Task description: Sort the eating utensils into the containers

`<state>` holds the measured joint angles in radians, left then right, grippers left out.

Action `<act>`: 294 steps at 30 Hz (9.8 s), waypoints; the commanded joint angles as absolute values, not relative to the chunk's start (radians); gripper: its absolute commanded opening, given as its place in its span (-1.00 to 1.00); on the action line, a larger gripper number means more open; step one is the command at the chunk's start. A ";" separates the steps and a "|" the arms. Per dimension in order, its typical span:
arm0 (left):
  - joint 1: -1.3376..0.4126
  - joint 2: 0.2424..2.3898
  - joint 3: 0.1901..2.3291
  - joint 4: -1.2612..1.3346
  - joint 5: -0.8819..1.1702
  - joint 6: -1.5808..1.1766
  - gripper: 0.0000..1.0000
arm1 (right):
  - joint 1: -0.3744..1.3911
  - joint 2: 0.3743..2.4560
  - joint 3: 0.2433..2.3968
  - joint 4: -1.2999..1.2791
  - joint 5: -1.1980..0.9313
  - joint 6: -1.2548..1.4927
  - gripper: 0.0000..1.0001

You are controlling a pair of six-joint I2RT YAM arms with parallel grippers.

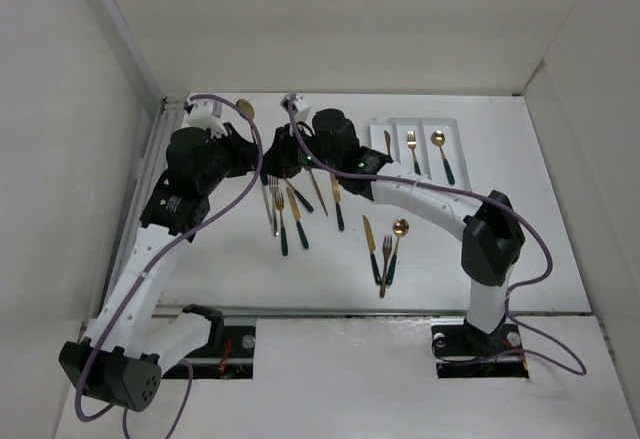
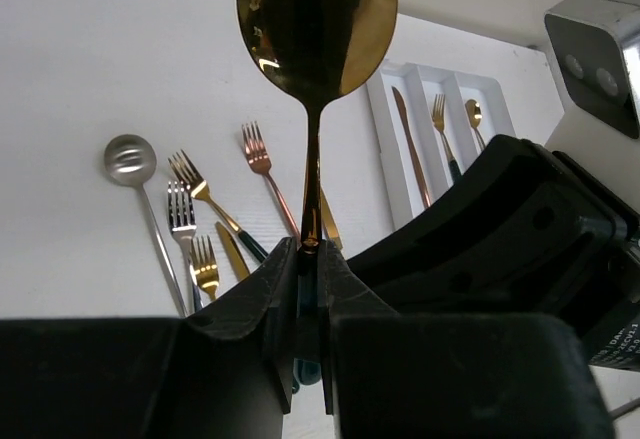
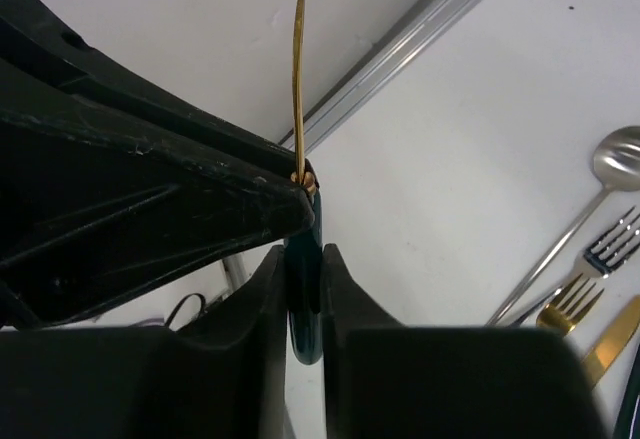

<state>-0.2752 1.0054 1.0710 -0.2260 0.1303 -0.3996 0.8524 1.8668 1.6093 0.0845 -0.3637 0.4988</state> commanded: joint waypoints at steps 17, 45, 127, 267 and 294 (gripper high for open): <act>-0.281 1.022 1.015 -0.127 0.164 -0.310 1.00 | 0.654 1.721 1.494 0.040 -0.350 0.497 -1.00; -0.281 1.402 0.985 -0.172 0.044 -0.106 1.00 | 0.025 2.020 1.661 -0.739 0.057 0.075 -1.00; -0.150 1.902 1.232 -0.304 0.092 -0.224 -1.00 | 0.138 1.723 1.649 -0.784 0.104 0.046 0.25; -0.268 1.634 0.999 -0.178 0.118 -0.032 -0.02 | 0.161 1.629 1.471 -0.611 0.179 0.064 -0.01; -0.307 1.692 0.973 -0.215 0.061 -0.023 -0.59 | 0.161 1.598 1.440 -0.601 0.227 0.035 -0.01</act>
